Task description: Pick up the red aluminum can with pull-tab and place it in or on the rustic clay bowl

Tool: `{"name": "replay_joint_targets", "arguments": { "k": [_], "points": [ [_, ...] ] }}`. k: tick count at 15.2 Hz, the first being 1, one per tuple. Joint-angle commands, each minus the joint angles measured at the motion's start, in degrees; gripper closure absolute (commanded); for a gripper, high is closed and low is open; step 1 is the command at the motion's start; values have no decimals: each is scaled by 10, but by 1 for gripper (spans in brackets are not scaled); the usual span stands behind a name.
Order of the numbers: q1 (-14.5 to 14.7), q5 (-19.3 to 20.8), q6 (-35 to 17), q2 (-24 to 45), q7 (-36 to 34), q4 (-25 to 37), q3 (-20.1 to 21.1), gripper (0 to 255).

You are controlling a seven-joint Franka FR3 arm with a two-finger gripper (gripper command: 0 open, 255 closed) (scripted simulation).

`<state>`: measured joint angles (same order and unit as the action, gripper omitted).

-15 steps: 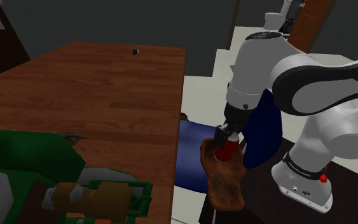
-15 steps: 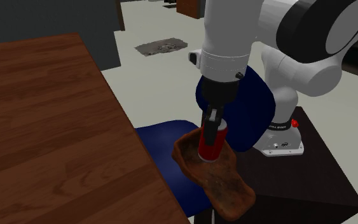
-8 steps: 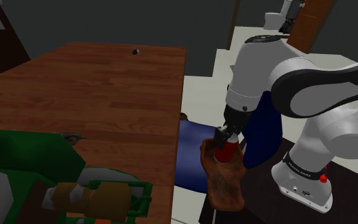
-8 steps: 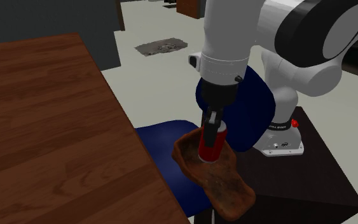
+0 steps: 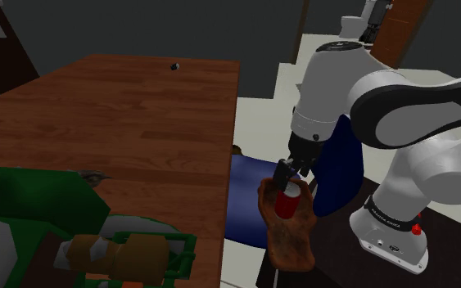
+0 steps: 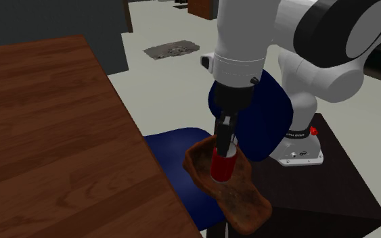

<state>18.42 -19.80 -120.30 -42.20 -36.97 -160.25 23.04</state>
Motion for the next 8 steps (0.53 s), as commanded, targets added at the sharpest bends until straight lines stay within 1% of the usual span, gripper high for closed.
{"name": "replay_joint_targets", "arguments": {
  "k": [1,3,8],
  "points": [
    [-2,9,38,-17,-1,20,-10,0],
    [-5,18,78,-31,-2,46,-21,0],
    [-5,18,78,-31,-2,46,-21,0]
  ]
}}
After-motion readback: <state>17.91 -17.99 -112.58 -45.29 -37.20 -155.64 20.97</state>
